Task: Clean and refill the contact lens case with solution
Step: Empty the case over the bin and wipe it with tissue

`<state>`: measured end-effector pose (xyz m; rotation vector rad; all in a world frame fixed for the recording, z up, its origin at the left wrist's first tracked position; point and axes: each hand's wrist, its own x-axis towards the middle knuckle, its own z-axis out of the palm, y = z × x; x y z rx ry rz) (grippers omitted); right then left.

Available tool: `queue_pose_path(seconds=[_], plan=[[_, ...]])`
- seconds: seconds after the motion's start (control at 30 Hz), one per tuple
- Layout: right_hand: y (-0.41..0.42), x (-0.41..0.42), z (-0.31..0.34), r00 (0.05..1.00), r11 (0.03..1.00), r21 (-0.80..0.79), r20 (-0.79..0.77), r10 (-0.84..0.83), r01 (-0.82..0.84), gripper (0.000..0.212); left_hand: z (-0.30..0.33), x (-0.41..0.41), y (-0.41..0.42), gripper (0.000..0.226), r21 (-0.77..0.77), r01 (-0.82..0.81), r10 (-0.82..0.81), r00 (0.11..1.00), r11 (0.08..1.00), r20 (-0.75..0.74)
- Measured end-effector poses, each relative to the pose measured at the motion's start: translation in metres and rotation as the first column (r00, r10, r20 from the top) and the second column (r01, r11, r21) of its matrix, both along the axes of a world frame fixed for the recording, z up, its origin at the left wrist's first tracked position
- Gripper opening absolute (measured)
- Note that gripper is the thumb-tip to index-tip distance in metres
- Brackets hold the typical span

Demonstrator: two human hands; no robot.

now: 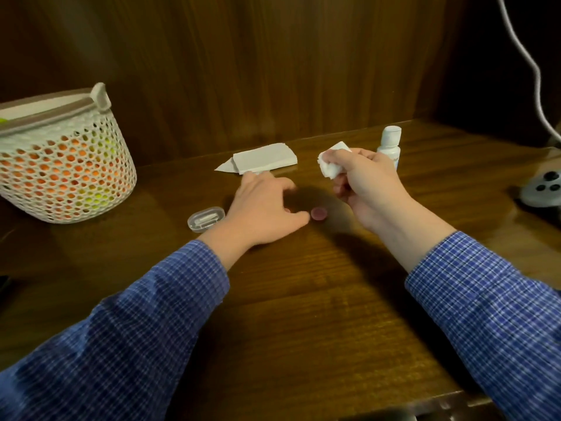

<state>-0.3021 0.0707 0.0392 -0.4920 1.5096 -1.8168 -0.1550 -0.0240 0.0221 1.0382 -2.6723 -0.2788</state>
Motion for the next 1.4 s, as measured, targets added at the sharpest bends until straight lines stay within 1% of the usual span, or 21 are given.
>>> queue_pose_path(seconds=[0.1, 0.17, 0.3, 0.43, 0.5, 0.57, 0.67, 0.73, 0.8, 0.87, 0.9, 0.97, 1.1, 1.17, 1.27, 1.3, 1.4], plan=[[-0.001, 0.000, -0.002, 1.000, 1.000, -0.007, -0.009, 0.025, -0.025, 0.044, 0.003, 0.023, -0.013, 0.059, 0.038, -0.053, 0.050, 0.996, 0.998, 0.071], [-0.002, 0.002, -0.003, 0.999, 0.999, 0.007, -0.027, 0.040, -0.040, 0.044, 0.002, 0.029, -0.015, 0.056, 0.075, -0.045, 0.037, 0.993, 0.996, 0.109], [-0.003, 0.003, -0.005, 0.994, 0.997, 0.034, -0.077, 0.075, -0.073, 0.037, -0.001, 0.023, -0.012, 0.040, 0.092, 0.040, -0.046, 0.997, 0.995, 0.061], [-0.004, 0.004, -0.010, 0.958, 0.975, 0.144, -0.212, 0.195, -0.167, 0.033, -0.002, 0.019, -0.009, 0.023, 0.088, 0.070, -0.072, 0.997, 0.994, 0.015], [-0.005, 0.007, -0.014, 0.905, 0.956, 0.212, -0.334, 0.266, -0.203, 0.027, -0.003, 0.025, -0.006, 0.023, 0.058, 0.105, -0.102, 0.994, 0.993, -0.048], [-0.004, 0.011, -0.017, 0.825, 0.941, 0.252, -0.464, 0.322, -0.226, 0.019, -0.004, 0.035, 0.001, 0.023, 0.061, 0.135, -0.121, 0.976, 0.989, -0.182], [-0.002, 0.020, -0.021, 0.739, 0.927, 0.236, -0.560, 0.374, -0.291, 0.012, -0.005, 0.054, 0.012, 0.024, 0.150, 0.154, -0.086, 0.919, 0.977, -0.384], [0.000, 0.028, -0.023, 0.690, 0.917, 0.217, -0.607, 0.395, -0.334, 0.008, -0.005, 0.064, 0.019, 0.029, 0.228, 0.190, -0.061, 0.877, 0.955, -0.476], [0.001, 0.037, -0.026, 0.636, 0.911, 0.217, -0.659, 0.401, -0.350, 0.008, -0.006, 0.071, 0.023, 0.032, 0.289, 0.208, -0.024, 0.847, 0.934, -0.532], [0.004, 0.045, -0.027, 0.579, 0.911, 0.211, -0.715, 0.391, -0.355, 0.008, -0.008, 0.079, 0.025, 0.035, 0.310, 0.195, 0.009, 0.835, 0.931, -0.550], [0.004, 0.048, -0.027, 0.566, 0.911, 0.203, -0.729, 0.386, -0.359, 0.009, -0.009, 0.083, 0.025, 0.037, 0.319, 0.188, 0.025, 0.828, 0.929, -0.560], [0.005, 0.053, -0.027, 0.595, 0.911, 0.181, -0.707, 0.383, -0.370, 0.009, -0.013, 0.089, 0.027, 0.040, 0.336, 0.184, 0.056, 0.803, 0.924, -0.594], [0.006, 0.059, -0.025, 0.732, 0.922, 0.114, -0.575, 0.366, -0.371, 0.006, -0.011, 0.089, 0.030, 0.039, 0.313, 0.213, 0.053, 0.744, 0.926, -0.666], [0.006, 0.060, -0.025, 0.749, 0.935, 0.101, -0.572, 0.335, -0.340, 0.007, -0.009, 0.085, 0.030, 0.036, 0.318, 0.221, 0.053, 0.742, 0.922, -0.668], [0.007, 0.059, -0.026, 0.733, 0.954, 0.104, -0.618, 0.283, -0.281, 0.008, -0.009, 0.083, 0.029, 0.034, 0.345, 0.221, 0.067, 0.751, 0.912, -0.657], [0.008, 0.059, -0.027, 0.710, 0.958, 0.106, -0.650, 0.270, -0.266, 0.008, -0.009, 0.083, 0.029, 0.033, 0.346, 0.216, 0.066, 0.758, 0.913, -0.649], [0.010, 0.061, -0.029, 0.598, 0.969, 0.101, -0.771, 0.219, -0.226, 0.010, -0.009, 0.085, 0.026, 0.027, 0.353, 0.222, 0.050, 0.783, 0.909, -0.620]])
